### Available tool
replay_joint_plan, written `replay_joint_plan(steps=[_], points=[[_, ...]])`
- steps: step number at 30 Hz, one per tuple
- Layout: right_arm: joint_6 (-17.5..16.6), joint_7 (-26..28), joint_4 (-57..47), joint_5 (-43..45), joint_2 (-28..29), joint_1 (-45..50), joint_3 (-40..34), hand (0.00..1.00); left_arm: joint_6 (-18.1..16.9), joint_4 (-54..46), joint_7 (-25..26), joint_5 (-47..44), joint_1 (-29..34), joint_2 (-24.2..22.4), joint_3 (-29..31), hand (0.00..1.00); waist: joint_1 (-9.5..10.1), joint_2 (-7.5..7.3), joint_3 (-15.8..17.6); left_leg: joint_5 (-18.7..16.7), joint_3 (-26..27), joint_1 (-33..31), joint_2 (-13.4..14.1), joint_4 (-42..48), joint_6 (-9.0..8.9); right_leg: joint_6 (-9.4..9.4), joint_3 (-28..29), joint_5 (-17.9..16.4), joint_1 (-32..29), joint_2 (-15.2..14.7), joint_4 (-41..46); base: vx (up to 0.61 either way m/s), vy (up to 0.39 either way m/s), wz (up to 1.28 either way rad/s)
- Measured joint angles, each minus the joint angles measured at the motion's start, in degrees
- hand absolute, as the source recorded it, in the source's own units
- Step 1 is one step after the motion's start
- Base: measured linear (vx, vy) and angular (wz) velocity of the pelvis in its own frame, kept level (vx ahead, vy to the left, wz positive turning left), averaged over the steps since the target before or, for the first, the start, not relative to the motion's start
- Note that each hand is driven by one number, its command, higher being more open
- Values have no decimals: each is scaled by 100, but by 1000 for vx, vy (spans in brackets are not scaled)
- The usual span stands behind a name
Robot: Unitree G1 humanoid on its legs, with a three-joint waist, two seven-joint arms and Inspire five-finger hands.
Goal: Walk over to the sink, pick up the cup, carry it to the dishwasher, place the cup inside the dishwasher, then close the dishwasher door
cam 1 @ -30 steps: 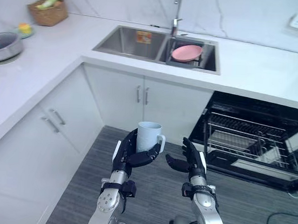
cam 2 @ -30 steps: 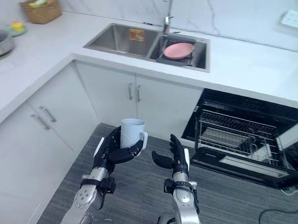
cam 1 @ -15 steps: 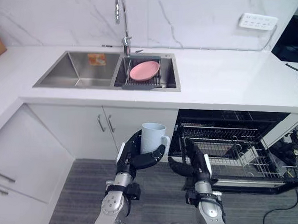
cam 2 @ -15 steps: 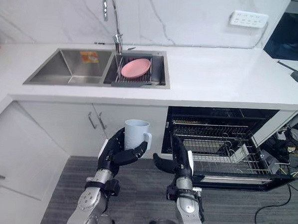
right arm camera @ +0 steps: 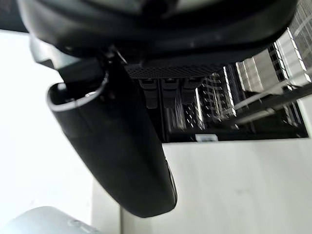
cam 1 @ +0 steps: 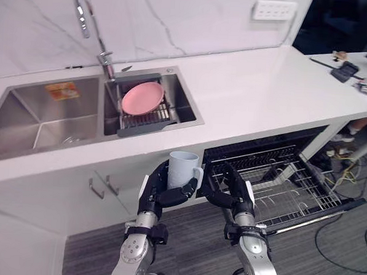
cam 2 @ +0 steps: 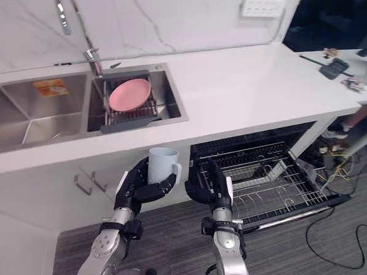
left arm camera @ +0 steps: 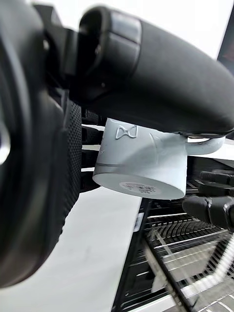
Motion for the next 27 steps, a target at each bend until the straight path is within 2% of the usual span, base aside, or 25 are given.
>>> replay_joint_plan(steps=[1,2,3,4,9,14,17,18,19,20,22,27], points=[[0,0,10,0,67,-92,14,90,1,0,61,2,1,52,7,30,1,-14,10,-1,256,164,19,-145,9,2,-540,-3,-150,-134,190,30,29,-77],[-1,0,11,0,81,-120,37,90,1,-1,80,4,0,69,12,30,-5,-17,11,-8,334,209,25,-176,20,-50,-797,-68,-185,-201,217,29,12,-86],[-3,12,11,-1,103,-173,66,90,0,-1,89,39,-11,81,37,30,-23,-32,2,-33,465,237,33,-186,31,-247,-1268,-167,-256,-356,149,21,-31,-53],[-12,3,5,0,134,-197,66,90,0,-12,93,62,-41,90,66,30,-69,-81,19,-89,534,225,34,-120,-22,-391,-1508,52,-250,-410,-243,43,-70,-45],[-15,-18,-319,13,30,229,11,90,4,-19,83,115,-106,-66,108,30,-104,-33,55,-408,383,113,433,386,-192,-634,-1553,203,126,11,-832,74,-107,-16],[-52,-7,-1190,335,54,646,-3,90,5,-21,85,156,-116,-153,180,30,-101,-5,76,-486,336,22,624,1035,-168,-677,-1403,323,429,171,-1192,66,-54,-18],[-172,96,-1639,635,43,751,37,90,4,-156,137,153,-112,-329,361,30,-42,22,79,-564,-269,-309,617,1795,-109,-692,-1177,467,640,146,-1454,43,50,-36],[-226,100,-1748,709,55,755,11,90,-9,-282,171,154,-131,-334,340,30,-18,41,68,-618,-469,-307,605,1482,-97,-679,-1105,476,615,152,-1443,36,121,-37],[-272,108,-1825,786,39,768,-21,90,-12,-351,182,155,-172,-354,319,30,-53,121,13,-441,-641,-279,613,929,-169,-654,-1102,484,569,206,-1439,37,157,-30],[-282,130,-1832,904,46,761,-20,90,-17,-374,188,155,-186,-372,319,30,-54,133,-10,-457,-674,-185,605,801,-234,-622,-1035,496,550,222,-1452,35,122,-21],[-287,232,-2032,1158,149,851,-25,90,-17,-419,235,156,-298,-363,322,30,-95,125,-25,-409,-565,-73,550,501,-301,-507,-927,573,539,162,-1582,22,141,-26],[-298,528,-2405,1526,259,1025,37,90,-18,-463,336,224,-440,-277,320,30,-109,121,-47,-299,-182,238,392,119,-228,-370,-526,697,545,82,-1736,-5,99,-36]])
